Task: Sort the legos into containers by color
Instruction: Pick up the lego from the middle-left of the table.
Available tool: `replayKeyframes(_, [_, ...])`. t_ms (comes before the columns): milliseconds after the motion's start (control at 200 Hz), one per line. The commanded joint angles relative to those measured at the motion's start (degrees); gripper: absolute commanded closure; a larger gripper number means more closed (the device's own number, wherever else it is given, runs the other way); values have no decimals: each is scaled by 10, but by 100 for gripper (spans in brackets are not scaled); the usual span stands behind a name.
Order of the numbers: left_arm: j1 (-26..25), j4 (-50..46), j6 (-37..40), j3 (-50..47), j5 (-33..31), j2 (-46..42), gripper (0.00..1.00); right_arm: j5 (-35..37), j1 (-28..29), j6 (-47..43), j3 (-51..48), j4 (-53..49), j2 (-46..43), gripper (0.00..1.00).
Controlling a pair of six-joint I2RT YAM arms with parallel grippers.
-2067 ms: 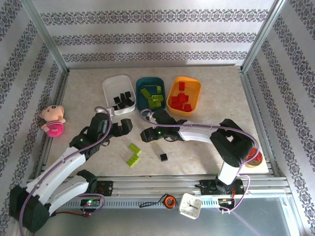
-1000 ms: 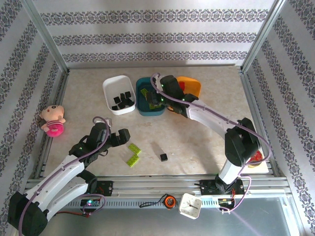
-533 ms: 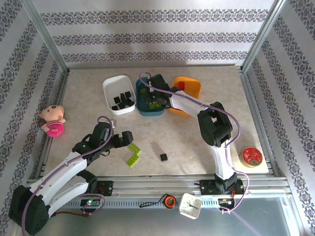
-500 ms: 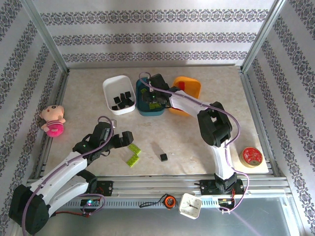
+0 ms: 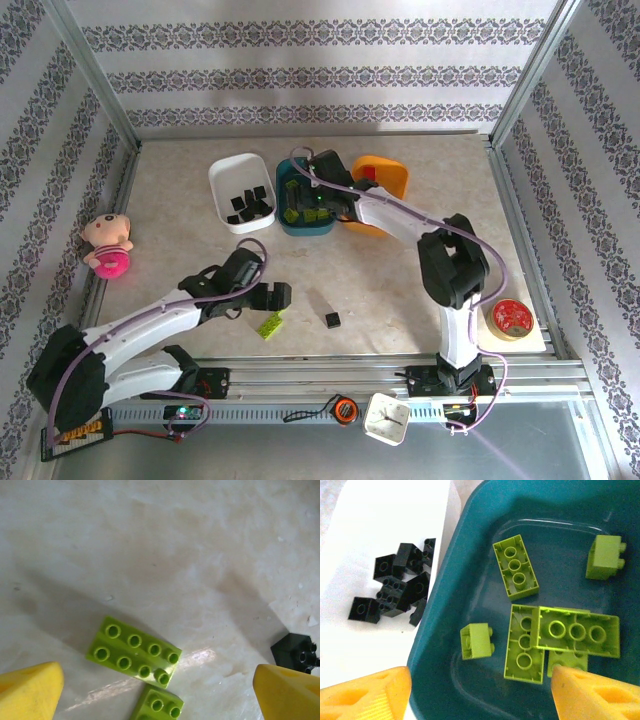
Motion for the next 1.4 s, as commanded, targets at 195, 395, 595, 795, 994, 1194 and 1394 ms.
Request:
replayKeyframes(195, [-63, -71, 41, 57, -116, 116, 9, 7, -1, 16, -116, 57, -96, 25])
replayKeyframes(395, [-74, -69, 49, 77, -119, 165, 12, 7, -5, 22, -139, 69, -117, 25])
replayKeyframes(595, [-77, -43, 55, 74, -115, 194, 14, 6, -12, 25, -150, 73, -130, 24])
replayKeyframes(795, [-85, -32, 58, 78, -104, 227, 23, 7, -18, 28, -157, 73, -134, 24])
replayKeyframes(994, [-88, -28, 53, 71, -101, 225, 42, 8, -23, 32, -164, 75, -138, 24])
replayKeyframes(1194, [-84, -51, 62, 103, -129, 180, 45, 11, -26, 35, -179, 80, -157, 24])
replayKeyframes(1394, [-23, -48, 98, 182, -123, 145, 45, 13, -34, 39, -224, 86, -209, 24])
